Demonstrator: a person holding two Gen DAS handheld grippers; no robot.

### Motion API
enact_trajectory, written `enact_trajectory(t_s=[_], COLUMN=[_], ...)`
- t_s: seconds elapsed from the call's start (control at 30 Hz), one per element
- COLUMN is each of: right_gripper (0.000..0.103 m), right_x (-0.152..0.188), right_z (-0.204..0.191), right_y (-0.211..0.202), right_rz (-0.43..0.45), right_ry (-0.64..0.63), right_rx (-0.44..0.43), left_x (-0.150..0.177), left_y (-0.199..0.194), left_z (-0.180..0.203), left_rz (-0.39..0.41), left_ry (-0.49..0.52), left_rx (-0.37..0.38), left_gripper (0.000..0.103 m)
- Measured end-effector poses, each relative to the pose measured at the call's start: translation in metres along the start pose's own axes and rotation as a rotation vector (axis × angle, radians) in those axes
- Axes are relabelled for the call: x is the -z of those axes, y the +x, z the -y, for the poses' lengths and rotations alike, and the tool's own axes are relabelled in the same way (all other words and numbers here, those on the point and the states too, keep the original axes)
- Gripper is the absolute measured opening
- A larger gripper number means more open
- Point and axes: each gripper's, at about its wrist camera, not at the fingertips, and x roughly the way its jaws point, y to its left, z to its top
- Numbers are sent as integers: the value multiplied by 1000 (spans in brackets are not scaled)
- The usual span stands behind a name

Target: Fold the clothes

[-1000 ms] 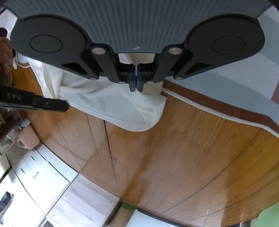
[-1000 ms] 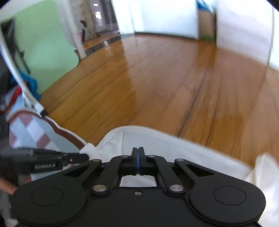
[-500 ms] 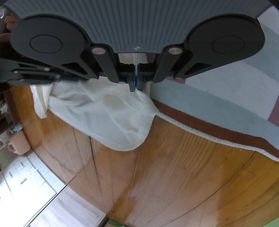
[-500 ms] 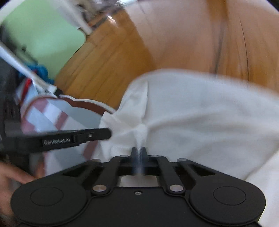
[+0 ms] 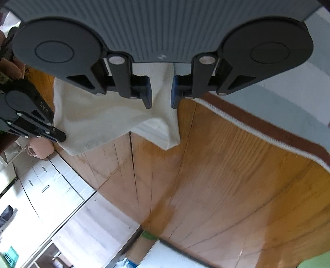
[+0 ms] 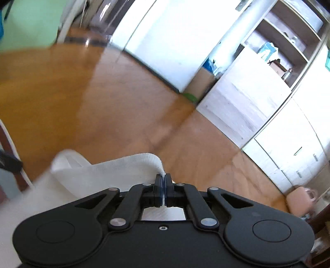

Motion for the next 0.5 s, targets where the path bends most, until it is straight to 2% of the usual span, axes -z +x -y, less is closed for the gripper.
enact_trajectory(t_s=[0.13, 0.2, 0.23, 0.3, 0.33, 0.47, 0.5], right_gripper=[2, 5, 10, 37, 41, 43, 43], right_x=[9, 17, 22, 32, 39, 87, 99], right_z=[33, 54, 68, 102, 121, 196, 208], right_y=[17, 28, 33, 40, 41, 47, 49], right_rz=[-91, -122, -133, -144, -150, -222, -244], right_ry=[117, 176, 220, 346, 420, 759, 816], right_rx=[17, 29, 34, 49, 51, -70, -103], left_x=[3, 5, 7, 9, 9, 8, 8], left_y=[9, 13, 16, 20, 21, 27, 28], left_z=[5, 9, 11, 15, 16, 21, 21], left_rz=[-36, -48, -56, -68, -72, -66, -62], left_ry=[20, 43, 55, 71, 78, 129, 144], left_rx=[5, -9, -15, -20, -21, -53, -66], left_gripper=[22, 24, 24, 26, 27, 52, 53])
